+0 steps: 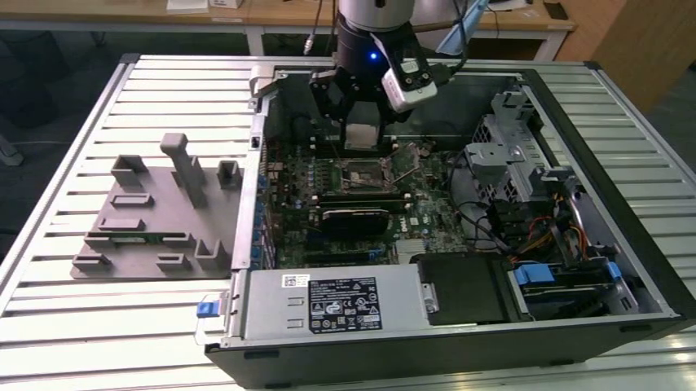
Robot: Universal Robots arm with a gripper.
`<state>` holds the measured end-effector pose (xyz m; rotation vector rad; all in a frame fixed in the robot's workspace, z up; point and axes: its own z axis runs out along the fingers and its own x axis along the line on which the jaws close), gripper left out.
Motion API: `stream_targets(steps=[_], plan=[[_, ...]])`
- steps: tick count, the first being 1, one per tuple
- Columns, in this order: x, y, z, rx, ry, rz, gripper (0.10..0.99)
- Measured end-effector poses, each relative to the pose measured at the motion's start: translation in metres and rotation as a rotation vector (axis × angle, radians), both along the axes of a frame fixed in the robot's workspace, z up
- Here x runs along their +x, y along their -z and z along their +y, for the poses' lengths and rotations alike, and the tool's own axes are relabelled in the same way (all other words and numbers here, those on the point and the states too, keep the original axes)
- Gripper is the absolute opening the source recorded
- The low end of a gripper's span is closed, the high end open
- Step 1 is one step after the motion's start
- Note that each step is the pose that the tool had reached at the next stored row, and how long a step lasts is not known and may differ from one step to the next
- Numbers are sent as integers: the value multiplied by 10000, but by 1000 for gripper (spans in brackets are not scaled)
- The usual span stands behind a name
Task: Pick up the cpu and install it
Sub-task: 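Pick up the cpu and move it towards the insertion slot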
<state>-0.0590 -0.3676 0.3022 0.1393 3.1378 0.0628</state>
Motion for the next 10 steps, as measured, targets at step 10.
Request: stream_targets(steps=[10], plan=[[148, 181, 45, -1, -135, 29, 541]])
